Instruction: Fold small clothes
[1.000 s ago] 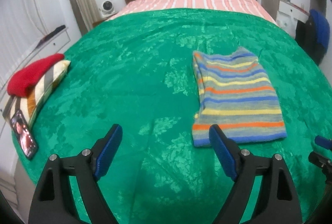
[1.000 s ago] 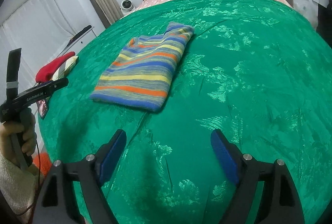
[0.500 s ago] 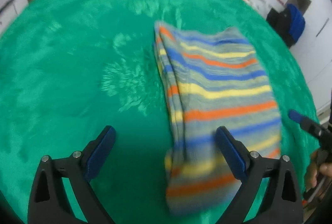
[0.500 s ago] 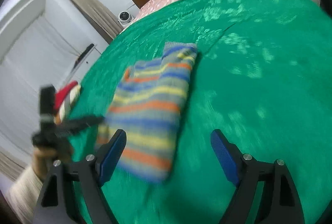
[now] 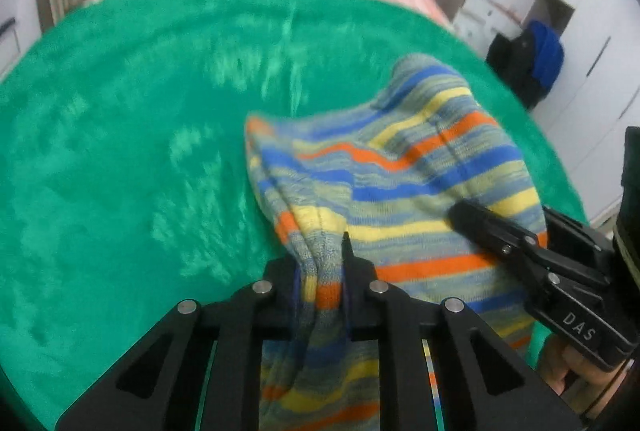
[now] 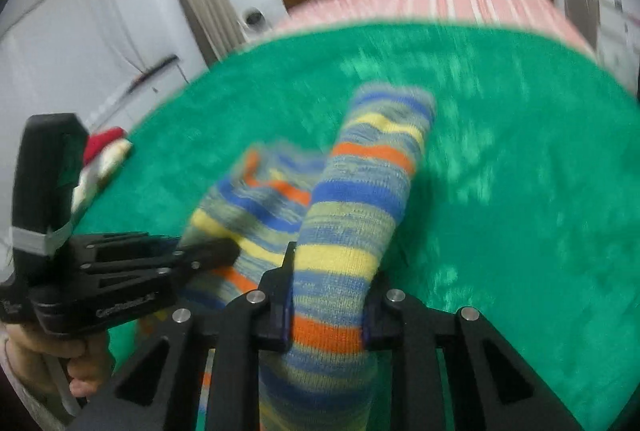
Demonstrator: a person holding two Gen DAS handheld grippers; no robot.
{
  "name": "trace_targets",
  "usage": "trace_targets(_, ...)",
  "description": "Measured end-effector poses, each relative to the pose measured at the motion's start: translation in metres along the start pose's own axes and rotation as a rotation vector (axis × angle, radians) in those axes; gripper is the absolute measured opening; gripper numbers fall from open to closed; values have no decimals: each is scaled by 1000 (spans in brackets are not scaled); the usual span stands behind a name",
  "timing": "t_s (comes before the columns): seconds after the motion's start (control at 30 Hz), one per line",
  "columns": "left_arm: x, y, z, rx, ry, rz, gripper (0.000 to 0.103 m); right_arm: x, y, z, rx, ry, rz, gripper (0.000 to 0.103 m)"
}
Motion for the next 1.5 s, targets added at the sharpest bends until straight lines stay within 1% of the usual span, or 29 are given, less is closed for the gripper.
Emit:
trace_targets(0.13,2,-31,42,-90,10,7,14,27,-32,31,-114,-32,36,24)
trace_targets(0.17,-1,-35,44,-102,8,5,16,27,-38,34,-128,-39,31,24)
trace_targets(0.23,0,-36,41,-104,-18,7,33,23,-47,40,-150,-55,4,25)
trace_targets(0.27,5,-28,28,-64,-46,2,67,17,-47,37,-143,-64,-18,28)
trace_targets(0.3,8,-15,14,-14,-74,-6,86,8,-40,30,-109,-69,-60,32)
trace_targets(0.33,15,3,1,28,-115,-8,85,-5,-29,22,-61,-58,-112,46)
trace_targets(0.37,20,20,-4,50,-150,-15,77,-18,-16,19,-17,-35,-158,62)
trace_targets(0.4,24,36,-5,58,-180,-25,73,-29,1,20,17,-8,-193,68)
trace_targets(0.43,29,55,4,39,-212,-31,73,-37,16,28,27,13,-204,76)
trace_targets(0.47,30,62,14,12,-227,-31,73,-41,29,38,30,34,-197,80)
trace_targets(0.53,29,77,49,-90,-272,-37,83,-40,56,65,43,89,-140,86)
trace_targets(0.57,30,80,67,-143,-308,-37,96,-39,62,75,45,111,-111,89)
trace_targets(0.6,28,81,85,-199,-345,-34,103,-32,71,92,50,157,-56,90)
trace_targets(0.67,24,82,120,-304,-388,-33,103,-17,77,120,45,225,42,91)
trace_targets(0.7,19,83,135,-334,-400,-30,103,-10,78,134,28,247,86,92)
trace_targets(0.73,16,84,149,-349,-427,-10,103,4,77,155,-16,284,154,96)
trace_targets(0.77,16,87,160,-341,-480,31,103,8,76,171,-53,310,189,102)
trace_targets(0.8,16,91,170,-336,-529,66,103,20,74,190,-111,342,225,103)
trace_targets(0.83,17,91,174,-340,-546,87,103,29,73,208,-164,367,247,103)
trace_targets(0.87,13,91,181,-348,-541,94,103,36,74,218,-189,381,255,103)
trace_targets(0.9,9,92,182,-335,-522,80,103,41,76,223,-185,378,249,103)
trace_targets(1.0,2,110,190,-260,-477,48,103,45,87,223,-104,339,211,103)
trace_targets(1.03,0,115,195,-253,-462,49,103,47,88,223,-103,318,208,103)
trace_targets(1.17,-6,129,213,-253,-455,51,103,66,92,237,-152,295,185,103)
trace_targets(1.23,-9,136,216,-222,-446,56,103,75,101,229,-74,286,185,103)
trace_targets(1.27,-10,139,215,-201,-438,59,103,77,110,218,23,274,186,103)
trace_targets(1.3,-13,142,215,-183,-431,62,103,77,116,212,77,249,166,103)
trace_targets(1.4,-15,151,216,-143,-424,67,103,80,125,217,78,156,55,103)
trace_targets(1.5,-20,158,217,-122,-426,57,103,84,131,220,109,134,16,103)
Point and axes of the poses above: each gripper's, at about its wrist camera, not at the fingertips, and z roughly against the way its jaws point, x to its left, y to its underside, the point moved 9 cm from there along -z, roughly the way its jaws point, and after that the axes turned 15 degrees about -y, right-handed, at the moved point
